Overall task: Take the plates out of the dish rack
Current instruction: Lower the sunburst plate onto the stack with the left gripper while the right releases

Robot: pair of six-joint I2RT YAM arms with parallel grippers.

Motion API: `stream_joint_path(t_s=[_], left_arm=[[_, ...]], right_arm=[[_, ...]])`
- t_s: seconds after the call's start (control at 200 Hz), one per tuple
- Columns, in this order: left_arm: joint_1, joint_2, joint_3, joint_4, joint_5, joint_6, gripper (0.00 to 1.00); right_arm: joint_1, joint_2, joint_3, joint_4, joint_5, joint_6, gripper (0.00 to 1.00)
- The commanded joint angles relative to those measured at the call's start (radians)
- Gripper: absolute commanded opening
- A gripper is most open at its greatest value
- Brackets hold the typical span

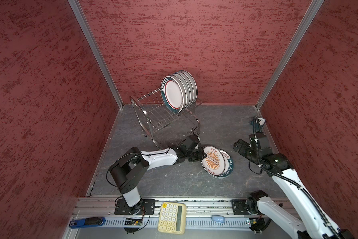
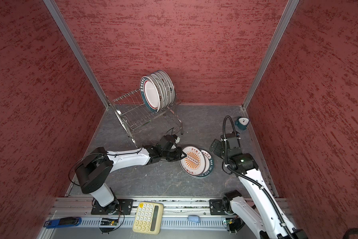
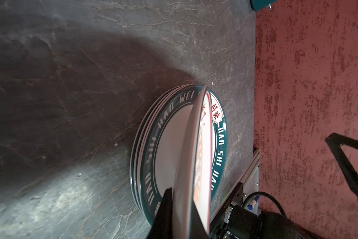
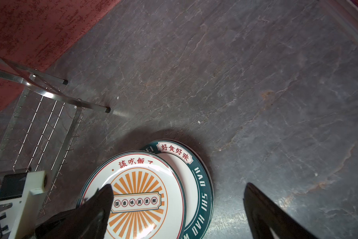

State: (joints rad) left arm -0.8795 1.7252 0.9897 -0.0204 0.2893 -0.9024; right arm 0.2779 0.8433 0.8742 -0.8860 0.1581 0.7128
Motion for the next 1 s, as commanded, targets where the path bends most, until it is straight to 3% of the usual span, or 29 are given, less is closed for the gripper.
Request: stream_joint_path(t_s=[0.0, 0.361, 0.997], left_arm=[[-0.011, 0.033, 0.057, -0.087, -0.018, 0.007, 0.22], [-0.040, 0.123, 0.193, -0.285, -0.085, 0.014, 0.55], [-0.070, 0.200, 0.330, -0.360, -0.101, 0.036, 0.64]], right_arm=[[-0.003, -0.020, 0.028, -0.035, 0.059, -0.025, 0.99], [-0.005, -0.025, 0.036, -0.035, 0.065, -0.060, 0.99], [-0.006, -0.041, 0.038, -0.054, 0.074, -0.109, 0.99]])
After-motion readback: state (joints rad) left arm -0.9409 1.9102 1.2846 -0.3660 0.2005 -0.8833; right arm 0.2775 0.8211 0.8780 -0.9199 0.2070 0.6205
